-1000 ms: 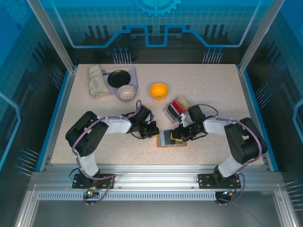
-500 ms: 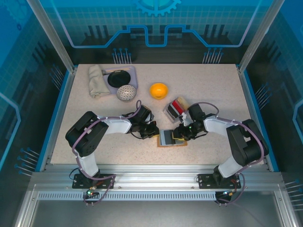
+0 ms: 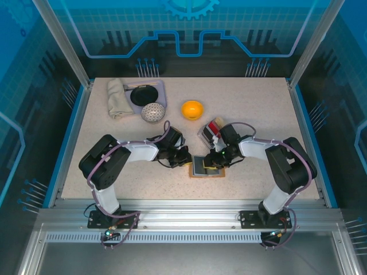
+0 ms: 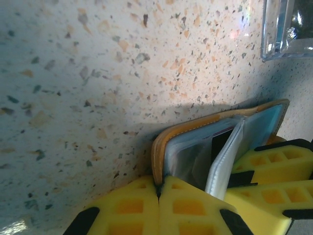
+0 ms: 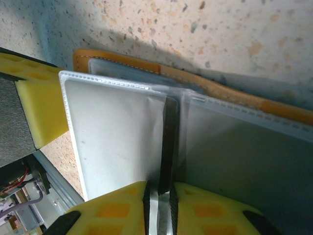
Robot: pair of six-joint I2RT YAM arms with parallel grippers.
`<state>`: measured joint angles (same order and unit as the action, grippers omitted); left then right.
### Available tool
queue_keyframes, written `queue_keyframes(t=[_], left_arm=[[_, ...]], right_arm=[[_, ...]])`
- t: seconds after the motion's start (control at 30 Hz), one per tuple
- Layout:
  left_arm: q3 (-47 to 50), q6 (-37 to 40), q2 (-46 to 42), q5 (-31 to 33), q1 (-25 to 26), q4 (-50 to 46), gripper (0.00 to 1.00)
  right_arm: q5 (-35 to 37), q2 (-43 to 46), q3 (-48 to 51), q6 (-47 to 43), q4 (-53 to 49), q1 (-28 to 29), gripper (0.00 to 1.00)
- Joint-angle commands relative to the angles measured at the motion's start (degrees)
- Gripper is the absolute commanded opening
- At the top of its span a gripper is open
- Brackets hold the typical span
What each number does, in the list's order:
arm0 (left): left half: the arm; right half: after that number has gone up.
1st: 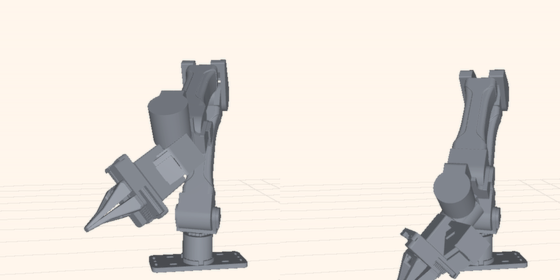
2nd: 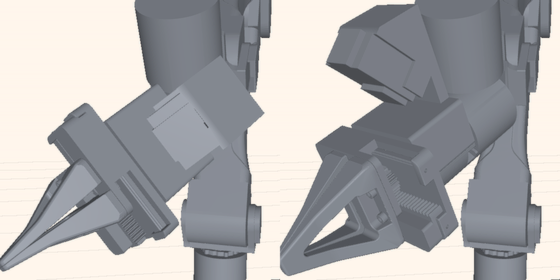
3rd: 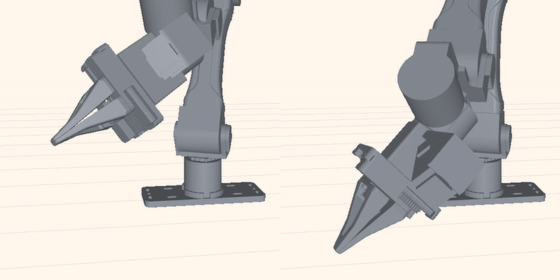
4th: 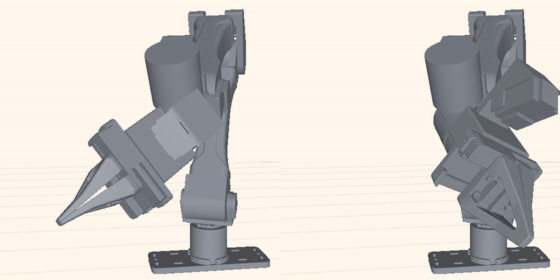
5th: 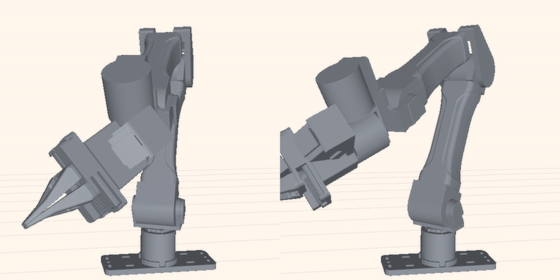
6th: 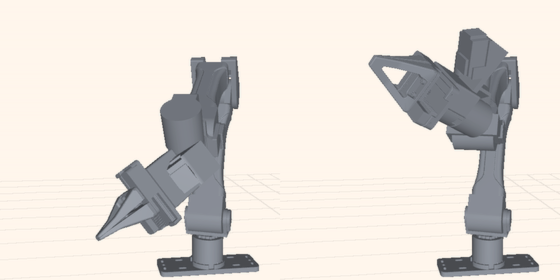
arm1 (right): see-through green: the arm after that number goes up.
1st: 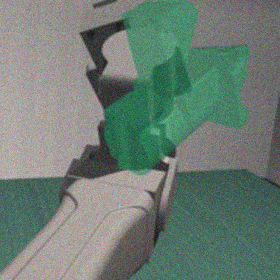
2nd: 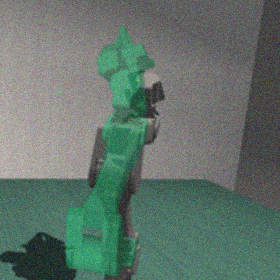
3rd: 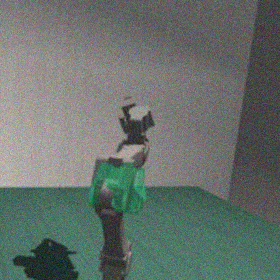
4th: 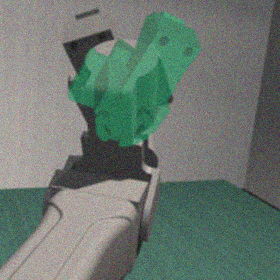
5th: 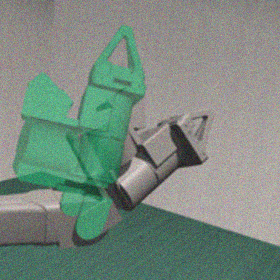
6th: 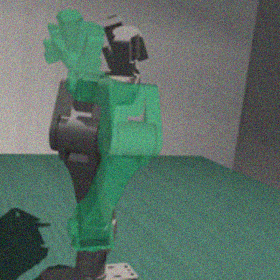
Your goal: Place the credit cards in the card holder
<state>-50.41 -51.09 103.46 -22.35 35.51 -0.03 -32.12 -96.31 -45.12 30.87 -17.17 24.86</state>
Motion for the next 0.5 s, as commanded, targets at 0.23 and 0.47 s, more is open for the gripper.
queue_keyframes(t=[0.23, 0.47], left_arm=[[-0.2, 1.4, -2.6, 2.5, 0.2, -7.2, 0.00], [-0.9, 1.4, -3.5, 2.0, 0.2, -7.4, 0.00]], right_arm=[[27.2, 13.7, -3.8, -4.5, -20.2, 2.8, 0.43], [35.7, 14.1, -4.5, -5.2, -23.8, 3.4, 0.54]])
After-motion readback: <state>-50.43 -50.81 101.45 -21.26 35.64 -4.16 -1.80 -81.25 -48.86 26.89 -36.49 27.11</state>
